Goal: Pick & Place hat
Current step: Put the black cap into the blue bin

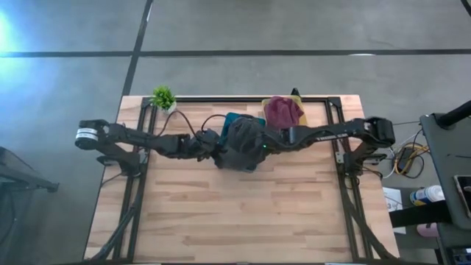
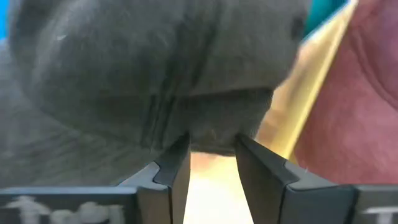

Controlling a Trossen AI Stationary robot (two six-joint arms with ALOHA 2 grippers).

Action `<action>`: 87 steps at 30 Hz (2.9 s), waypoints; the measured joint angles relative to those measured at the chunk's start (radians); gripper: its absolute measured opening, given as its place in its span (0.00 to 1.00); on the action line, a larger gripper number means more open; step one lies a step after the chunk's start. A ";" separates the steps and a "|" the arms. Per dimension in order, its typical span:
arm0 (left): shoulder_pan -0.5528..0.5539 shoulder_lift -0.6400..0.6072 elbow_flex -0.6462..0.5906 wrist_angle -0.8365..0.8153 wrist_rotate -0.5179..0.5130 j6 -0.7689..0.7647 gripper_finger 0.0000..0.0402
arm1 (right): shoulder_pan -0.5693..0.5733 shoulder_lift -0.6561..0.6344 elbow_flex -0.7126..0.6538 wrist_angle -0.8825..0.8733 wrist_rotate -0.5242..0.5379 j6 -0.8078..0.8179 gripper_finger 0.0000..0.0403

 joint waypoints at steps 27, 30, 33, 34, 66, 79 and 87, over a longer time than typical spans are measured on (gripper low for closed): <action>-0.030 0.030 -0.048 0.058 -0.004 -0.023 0.34 | -0.073 0.386 0.443 -0.018 -0.092 -0.330 0.30; -0.033 0.027 -0.048 0.060 -0.003 -0.019 0.34 | -0.076 0.389 0.446 -0.069 -0.093 -0.336 0.30; -0.034 0.004 -0.048 0.060 -0.003 -0.019 0.34 | -0.074 0.362 0.447 -0.123 -0.088 -0.370 0.30; -0.034 -0.009 -0.048 0.058 -0.004 -0.019 0.34 | -0.074 0.347 0.447 -0.131 -0.087 -0.380 0.30; -0.107 -0.116 0.022 -0.010 -0.112 -0.002 0.34 | 0.073 0.102 0.443 -0.343 0.088 -0.270 0.30; 0.153 -0.006 0.038 0.020 -0.113 0.139 0.34 | 0.223 -0.037 0.440 -0.373 0.208 -0.008 0.30; 0.198 0.129 0.052 0.052 0.013 0.135 0.34 | 0.326 -0.031 0.426 -0.474 0.227 0.163 0.30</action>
